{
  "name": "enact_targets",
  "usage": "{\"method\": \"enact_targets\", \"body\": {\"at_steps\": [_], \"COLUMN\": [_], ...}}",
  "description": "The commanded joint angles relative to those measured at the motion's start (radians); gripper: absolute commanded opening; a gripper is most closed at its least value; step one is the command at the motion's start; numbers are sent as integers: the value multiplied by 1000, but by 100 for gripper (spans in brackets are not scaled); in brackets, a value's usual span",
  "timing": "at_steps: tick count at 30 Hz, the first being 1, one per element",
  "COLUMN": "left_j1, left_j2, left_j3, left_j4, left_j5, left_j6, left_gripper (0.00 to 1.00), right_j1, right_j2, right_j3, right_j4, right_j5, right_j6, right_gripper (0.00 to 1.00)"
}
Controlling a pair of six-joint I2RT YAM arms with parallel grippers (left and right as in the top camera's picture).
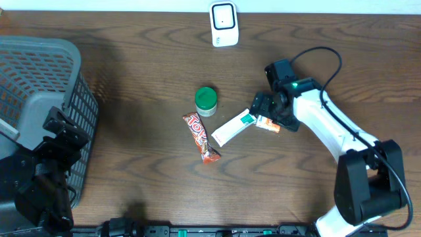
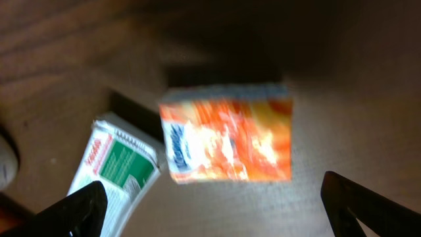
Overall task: Scan the item barcode
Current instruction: 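Close the right gripper on the orange tissue box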
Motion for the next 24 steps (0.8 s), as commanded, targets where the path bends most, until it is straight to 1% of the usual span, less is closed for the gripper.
{"method": "enact_targets", "body": {"at_steps": [1,4,8,14,24], "left_j1": [5,5,5,5,5], "left_j2": [0,0,0,0,0], "left_j3": [0,0,0,0,0], "left_j4": [0,0,0,0,-1], "left_j5": [-14,-21,-21,-21,-21], "left_j6": [-1,6,6,6,6], "left_gripper": [98,98,98,98,98], "right_j1": [-10,-34,-58,-47,-40], "right_j2": [51,76,80,92,183], "right_j3": [39,39,39,30,30], "right_j4": [-4,-5,-11,-14,22], "right_j5": [71,68,12,16,20], "right_j6": [-60,-87,-113,-113,-113], "right_gripper": [99,99,99,99,99]}}
